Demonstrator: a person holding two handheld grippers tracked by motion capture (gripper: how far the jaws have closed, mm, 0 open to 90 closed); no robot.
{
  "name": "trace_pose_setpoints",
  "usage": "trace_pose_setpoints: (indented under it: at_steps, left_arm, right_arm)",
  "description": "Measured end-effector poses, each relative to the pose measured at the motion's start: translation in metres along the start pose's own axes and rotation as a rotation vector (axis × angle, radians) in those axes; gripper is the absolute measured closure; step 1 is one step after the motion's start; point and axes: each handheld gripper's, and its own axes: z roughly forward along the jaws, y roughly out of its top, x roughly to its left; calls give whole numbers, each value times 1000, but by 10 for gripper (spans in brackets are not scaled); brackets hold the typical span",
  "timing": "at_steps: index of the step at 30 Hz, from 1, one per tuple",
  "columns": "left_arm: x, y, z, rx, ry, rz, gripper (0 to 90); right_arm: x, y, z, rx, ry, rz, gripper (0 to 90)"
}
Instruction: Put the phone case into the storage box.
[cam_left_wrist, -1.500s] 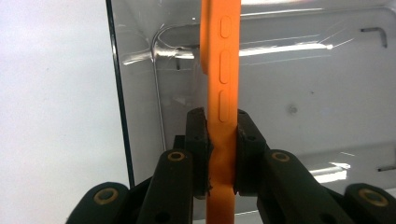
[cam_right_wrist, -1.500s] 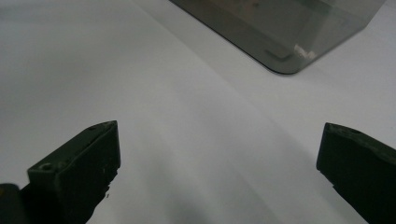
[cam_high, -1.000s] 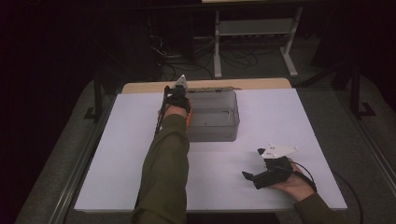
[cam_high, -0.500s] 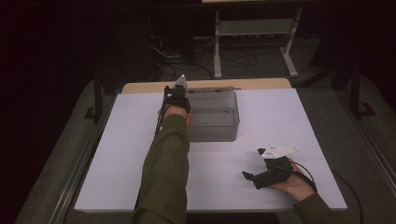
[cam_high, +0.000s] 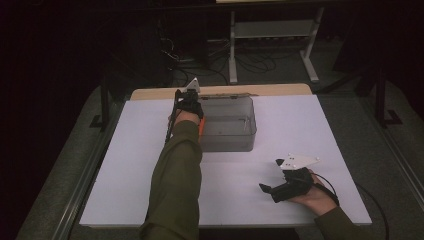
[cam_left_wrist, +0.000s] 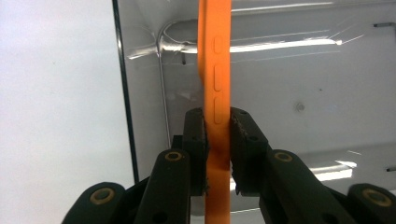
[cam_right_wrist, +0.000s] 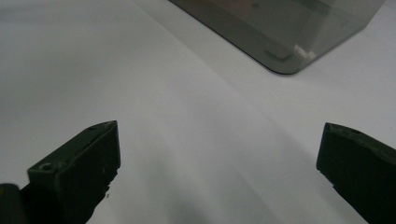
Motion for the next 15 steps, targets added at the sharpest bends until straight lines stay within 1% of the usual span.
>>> trace_pose_setpoints:
  at_steps: [8,15]
  left_arm:
    - [2,3,-7,-11,14,4,767]
    - [6,6,-16,-27,22,5,765]
  right_arm:
    - [0,0,0,-1,0,-3,0]
    - [0,0,0,2,1,-2,0]
